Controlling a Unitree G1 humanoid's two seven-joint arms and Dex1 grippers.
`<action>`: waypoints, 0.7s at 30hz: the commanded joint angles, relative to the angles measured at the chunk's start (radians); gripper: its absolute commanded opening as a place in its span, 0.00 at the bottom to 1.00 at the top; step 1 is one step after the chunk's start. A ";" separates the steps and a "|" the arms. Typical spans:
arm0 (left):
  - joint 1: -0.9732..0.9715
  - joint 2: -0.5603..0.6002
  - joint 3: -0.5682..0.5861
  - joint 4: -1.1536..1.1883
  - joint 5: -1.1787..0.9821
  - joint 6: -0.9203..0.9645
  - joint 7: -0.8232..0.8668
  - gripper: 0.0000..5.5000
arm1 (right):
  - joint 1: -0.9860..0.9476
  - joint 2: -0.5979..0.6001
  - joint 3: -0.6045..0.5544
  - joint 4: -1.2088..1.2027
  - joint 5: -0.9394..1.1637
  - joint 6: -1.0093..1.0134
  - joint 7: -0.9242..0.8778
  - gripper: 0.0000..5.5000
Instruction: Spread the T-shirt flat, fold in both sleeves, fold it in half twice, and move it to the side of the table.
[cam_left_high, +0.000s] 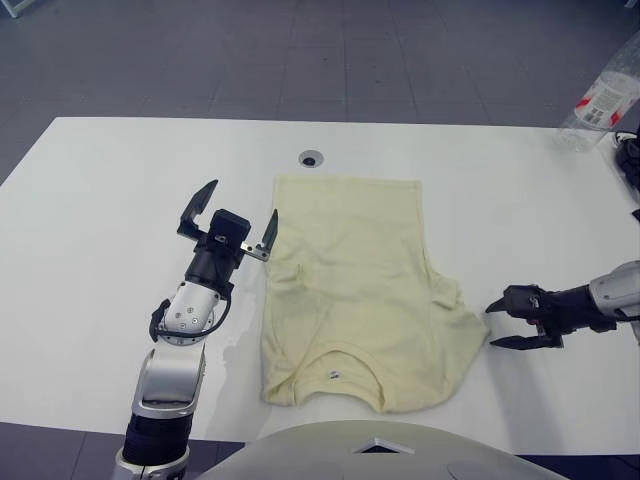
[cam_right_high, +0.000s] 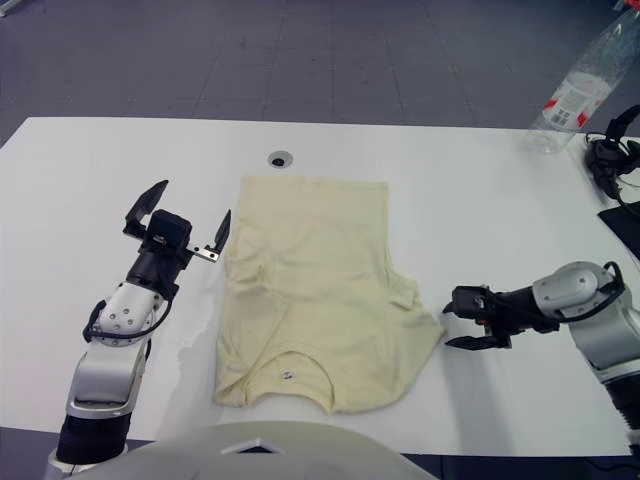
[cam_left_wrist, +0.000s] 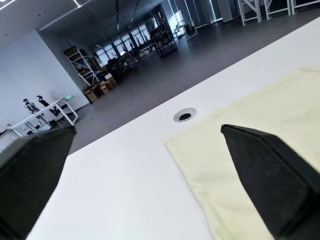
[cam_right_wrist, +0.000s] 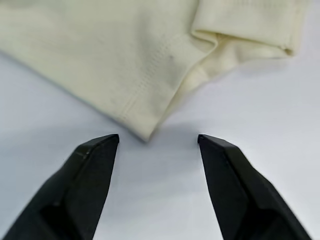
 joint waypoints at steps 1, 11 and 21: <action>-0.011 0.006 -0.004 0.010 0.006 0.004 -0.008 0.98 | 0.026 0.020 0.037 0.006 -0.015 0.006 -0.007 0.41; -0.015 0.006 -0.001 0.013 0.011 0.003 -0.010 0.98 | 0.014 0.017 0.050 -0.024 0.013 0.019 0.004 0.10; -0.017 0.010 0.007 0.015 0.011 0.004 -0.010 0.98 | 0.023 -0.007 0.021 -0.058 0.041 0.020 0.019 0.01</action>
